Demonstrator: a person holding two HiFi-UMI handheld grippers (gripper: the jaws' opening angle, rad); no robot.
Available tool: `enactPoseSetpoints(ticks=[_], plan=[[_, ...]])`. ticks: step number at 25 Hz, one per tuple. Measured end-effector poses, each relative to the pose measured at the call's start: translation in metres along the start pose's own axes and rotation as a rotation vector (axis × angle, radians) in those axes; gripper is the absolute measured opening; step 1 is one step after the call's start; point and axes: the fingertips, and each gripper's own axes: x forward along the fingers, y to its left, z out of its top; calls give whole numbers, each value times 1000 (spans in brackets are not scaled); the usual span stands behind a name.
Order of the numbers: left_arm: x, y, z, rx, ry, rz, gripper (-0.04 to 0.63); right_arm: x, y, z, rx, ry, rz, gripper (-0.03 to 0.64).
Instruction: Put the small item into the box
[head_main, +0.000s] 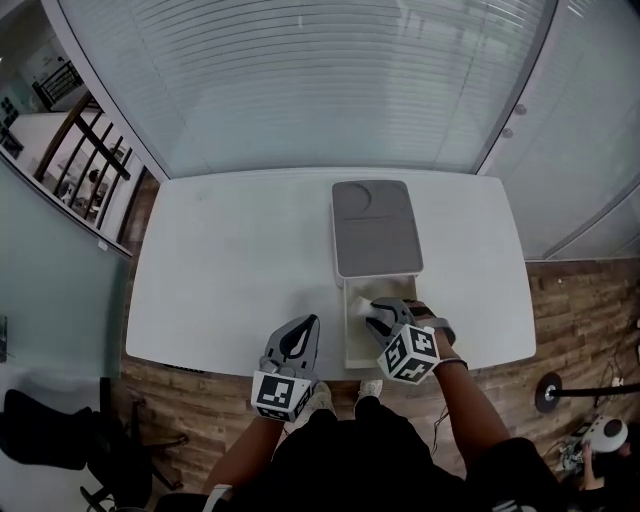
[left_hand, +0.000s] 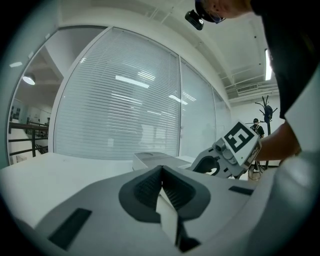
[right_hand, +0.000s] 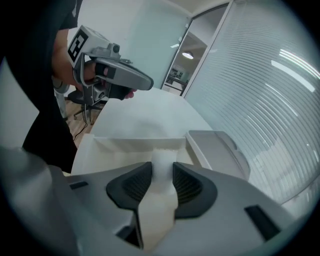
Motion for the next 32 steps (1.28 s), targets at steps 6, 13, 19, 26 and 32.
enactPoseSetpoints(ticks=[6, 13, 19, 26, 32], plan=[[-1, 7, -6, -25, 19, 44, 12, 15, 6, -15, -69, 110, 50, 144], [-8, 24, -17, -58, 68, 83, 12, 18, 7, -18, -110, 147, 38, 155], [-13, 17, -20, -79, 79, 69, 12, 15, 14, -12, -109, 126, 47, 174], [-4, 11, -20, -82, 78, 46, 12, 4, 10, -6, -66, 79, 5, 190], [3, 5, -16, -67, 71, 32, 12, -22, -11, 20, 168, -127, -92, 169]])
